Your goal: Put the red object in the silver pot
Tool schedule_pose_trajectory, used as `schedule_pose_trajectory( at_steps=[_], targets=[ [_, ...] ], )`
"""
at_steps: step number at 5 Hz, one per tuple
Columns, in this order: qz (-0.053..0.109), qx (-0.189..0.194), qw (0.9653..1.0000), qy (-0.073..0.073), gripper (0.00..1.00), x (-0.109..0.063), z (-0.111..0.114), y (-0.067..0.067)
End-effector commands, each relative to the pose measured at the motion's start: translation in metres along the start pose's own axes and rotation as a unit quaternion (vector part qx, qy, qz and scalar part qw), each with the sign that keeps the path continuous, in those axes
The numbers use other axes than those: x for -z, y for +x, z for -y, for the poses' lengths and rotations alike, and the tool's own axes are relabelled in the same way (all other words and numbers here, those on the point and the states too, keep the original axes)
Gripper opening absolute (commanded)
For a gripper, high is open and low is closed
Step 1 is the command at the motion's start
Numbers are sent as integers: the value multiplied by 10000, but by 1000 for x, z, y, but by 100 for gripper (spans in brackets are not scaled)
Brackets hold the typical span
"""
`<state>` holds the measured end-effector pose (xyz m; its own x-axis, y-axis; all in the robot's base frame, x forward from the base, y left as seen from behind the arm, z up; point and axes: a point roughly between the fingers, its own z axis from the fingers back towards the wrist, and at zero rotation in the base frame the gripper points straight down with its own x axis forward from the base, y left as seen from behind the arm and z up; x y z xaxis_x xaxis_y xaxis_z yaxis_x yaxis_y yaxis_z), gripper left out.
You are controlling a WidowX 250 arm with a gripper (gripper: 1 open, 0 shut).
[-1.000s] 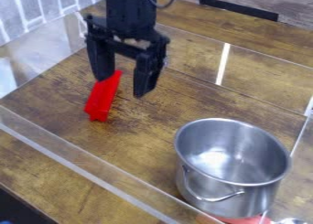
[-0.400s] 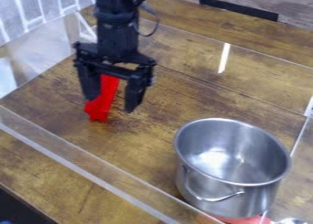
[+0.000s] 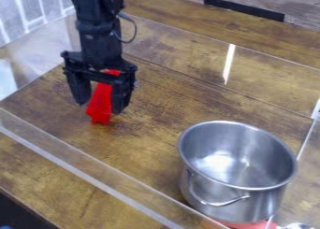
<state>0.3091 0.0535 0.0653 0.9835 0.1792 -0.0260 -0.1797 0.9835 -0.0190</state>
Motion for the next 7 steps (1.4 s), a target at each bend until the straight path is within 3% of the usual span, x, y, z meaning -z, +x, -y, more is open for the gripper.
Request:
schedule_pose_trajectory(
  at_steps=[1, 2, 4, 5, 6, 7],
  targets=[
    [342, -191, 9992, -102, 100, -2, 5, 12],
    [479, -104, 9987, -166, 100, 4, -5, 30],
    [451, -15, 9987, -253, 100, 25, -14, 51],
    [366, -38, 9988, -314, 0, 35, -9, 57],
    [313, -130, 9988, -343, 0, 28, -15, 57],
    [216, -151, 9992, -307, 100, 26, -23, 59]
  ],
)
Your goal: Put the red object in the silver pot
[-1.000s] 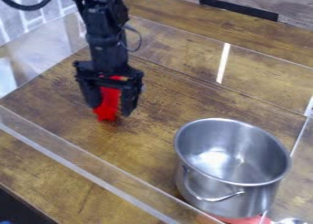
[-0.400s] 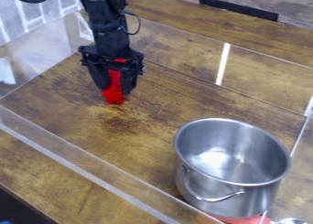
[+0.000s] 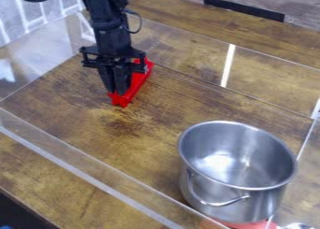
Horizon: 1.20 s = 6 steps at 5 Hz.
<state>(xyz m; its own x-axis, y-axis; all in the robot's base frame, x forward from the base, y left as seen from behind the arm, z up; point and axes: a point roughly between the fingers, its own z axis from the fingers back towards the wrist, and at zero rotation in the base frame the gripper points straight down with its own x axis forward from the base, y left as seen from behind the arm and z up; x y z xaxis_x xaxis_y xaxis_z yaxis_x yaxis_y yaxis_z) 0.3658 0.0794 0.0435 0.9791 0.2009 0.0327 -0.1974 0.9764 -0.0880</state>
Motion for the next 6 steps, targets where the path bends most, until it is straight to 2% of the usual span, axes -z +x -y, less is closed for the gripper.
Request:
schedule_pose_trajectory(
  at_steps=[1, 2, 3, 4, 6],
  targets=[
    [-151, -186, 9997, 81, 100, -5, -7, -7],
    [-160, -383, 9991, 15, 0, -40, 1, -15],
    [-137, -478, 9987, -118, 100, -47, 1, -21],
    [-162, -596, 9980, -145, 100, -36, -2, -20],
    [-227, -605, 9978, -171, 100, -23, 29, -7]
  ],
)
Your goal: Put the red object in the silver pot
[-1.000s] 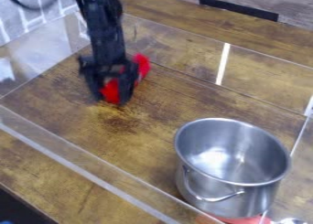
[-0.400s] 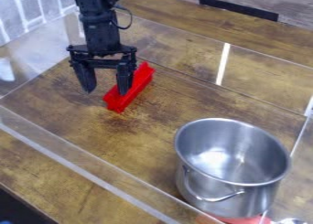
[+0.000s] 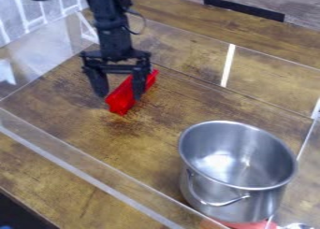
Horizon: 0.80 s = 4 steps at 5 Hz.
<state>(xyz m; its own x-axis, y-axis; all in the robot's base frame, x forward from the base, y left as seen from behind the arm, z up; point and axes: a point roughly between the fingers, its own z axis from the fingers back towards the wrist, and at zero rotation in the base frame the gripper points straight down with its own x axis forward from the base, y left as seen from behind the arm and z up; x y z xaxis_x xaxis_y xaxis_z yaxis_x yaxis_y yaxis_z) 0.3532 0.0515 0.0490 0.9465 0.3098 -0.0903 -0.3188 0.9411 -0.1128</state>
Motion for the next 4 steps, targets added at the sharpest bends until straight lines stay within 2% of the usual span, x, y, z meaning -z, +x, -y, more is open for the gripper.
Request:
schedule_pose_trajectory(
  at_steps=[1, 2, 3, 4],
  targets=[
    [268, 93, 9996, -96, 100, -30, 11, 2],
    [232, 189, 9995, -102, 0, -24, 13, 9],
    [260, 279, 9991, -161, 0, -44, 27, 9],
    [411, 104, 9985, -336, 0, -80, 45, -5]
  ],
)
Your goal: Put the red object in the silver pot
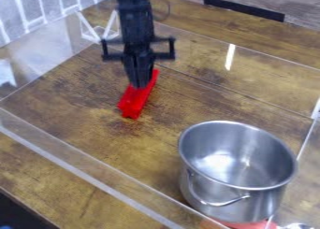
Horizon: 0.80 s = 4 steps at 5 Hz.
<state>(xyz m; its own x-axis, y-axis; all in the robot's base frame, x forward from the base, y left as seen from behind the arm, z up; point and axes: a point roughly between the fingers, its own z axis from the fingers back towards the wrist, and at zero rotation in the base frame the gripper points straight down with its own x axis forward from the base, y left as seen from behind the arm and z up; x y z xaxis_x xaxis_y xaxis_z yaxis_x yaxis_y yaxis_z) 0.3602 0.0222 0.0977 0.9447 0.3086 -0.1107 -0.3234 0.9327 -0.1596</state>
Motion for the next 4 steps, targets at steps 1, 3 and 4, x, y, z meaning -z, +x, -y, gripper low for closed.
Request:
schedule_pose_trajectory(
  at_steps=[1, 3, 4],
  targets=[
    [549, 217, 9980, -226, 0, -68, 37, -16],
    [619, -15, 9978, -215, 100, -41, 34, -38],
    [666, -137, 9974, -244, 0, -36, 39, -55]
  ],
)
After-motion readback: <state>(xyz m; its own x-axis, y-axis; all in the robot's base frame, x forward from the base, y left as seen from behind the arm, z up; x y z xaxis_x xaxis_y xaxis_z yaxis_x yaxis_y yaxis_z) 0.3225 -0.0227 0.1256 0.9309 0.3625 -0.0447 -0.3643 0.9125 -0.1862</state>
